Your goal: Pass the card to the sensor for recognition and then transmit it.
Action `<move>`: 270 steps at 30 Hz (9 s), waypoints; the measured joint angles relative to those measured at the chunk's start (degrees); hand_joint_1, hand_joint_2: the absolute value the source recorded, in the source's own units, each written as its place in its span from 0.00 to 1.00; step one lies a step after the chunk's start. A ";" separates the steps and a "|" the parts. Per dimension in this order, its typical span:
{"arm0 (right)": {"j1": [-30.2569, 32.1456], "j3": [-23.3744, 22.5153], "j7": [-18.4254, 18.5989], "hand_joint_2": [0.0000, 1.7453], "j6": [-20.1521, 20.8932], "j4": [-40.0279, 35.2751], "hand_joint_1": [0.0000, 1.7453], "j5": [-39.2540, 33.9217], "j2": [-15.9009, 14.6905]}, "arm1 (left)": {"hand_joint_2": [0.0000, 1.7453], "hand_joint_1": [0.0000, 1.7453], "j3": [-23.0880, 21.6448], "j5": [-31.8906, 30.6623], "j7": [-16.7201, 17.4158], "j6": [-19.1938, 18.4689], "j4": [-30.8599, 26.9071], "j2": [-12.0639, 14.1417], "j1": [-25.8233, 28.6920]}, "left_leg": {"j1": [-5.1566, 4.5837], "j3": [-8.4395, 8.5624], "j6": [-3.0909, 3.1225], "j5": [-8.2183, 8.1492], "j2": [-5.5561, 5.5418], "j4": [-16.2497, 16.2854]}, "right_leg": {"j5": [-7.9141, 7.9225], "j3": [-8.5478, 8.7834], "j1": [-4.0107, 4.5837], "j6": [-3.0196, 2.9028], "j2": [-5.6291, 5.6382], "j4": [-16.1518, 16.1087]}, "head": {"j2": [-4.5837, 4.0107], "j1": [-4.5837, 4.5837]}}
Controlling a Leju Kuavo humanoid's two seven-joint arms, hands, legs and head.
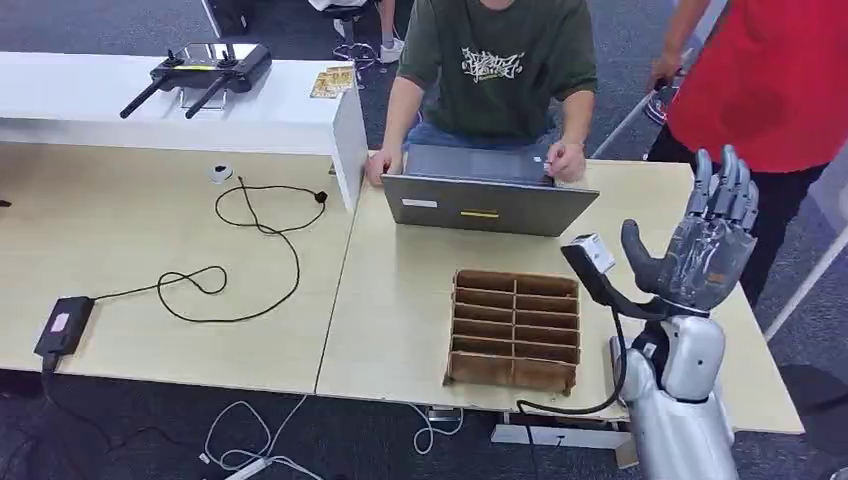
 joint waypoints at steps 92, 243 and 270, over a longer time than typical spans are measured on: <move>32.62 15.67 10.30 1.00 34.58 -25.79 0.00 -6.27 -11.15 | 0.00 0.00 -1.38 -5.16 -7.19 13.46 -0.20 -3.19 -1.19 | 0.02 -0.11 0.01 -0.01 0.03 -0.02 | -0.01 -0.06 0.03 0.00 -0.01 -0.02 | 0.00 0.02; 24.75 13.20 6.29 1.00 31.10 -10.88 0.00 -5.14 -3.78 | 0.00 0.00 34.29 -54.75 2.56 8.59 -12.00 -0.70 4.78 | 0.02 -0.13 0.00 0.00 0.03 -0.02 | -0.01 -0.09 0.03 0.00 -0.01 -0.01 | 0.00 0.02; 24.86 13.20 6.25 1.00 31.04 -10.88 0.00 -5.05 -3.78 | 0.00 0.00 38.49 -59.74 3.02 7.80 -12.94 -0.96 5.43 | 0.02 -0.14 0.00 0.00 0.02 -0.02 | -0.01 -0.09 0.03 0.00 -0.01 -0.01 | 0.00 0.02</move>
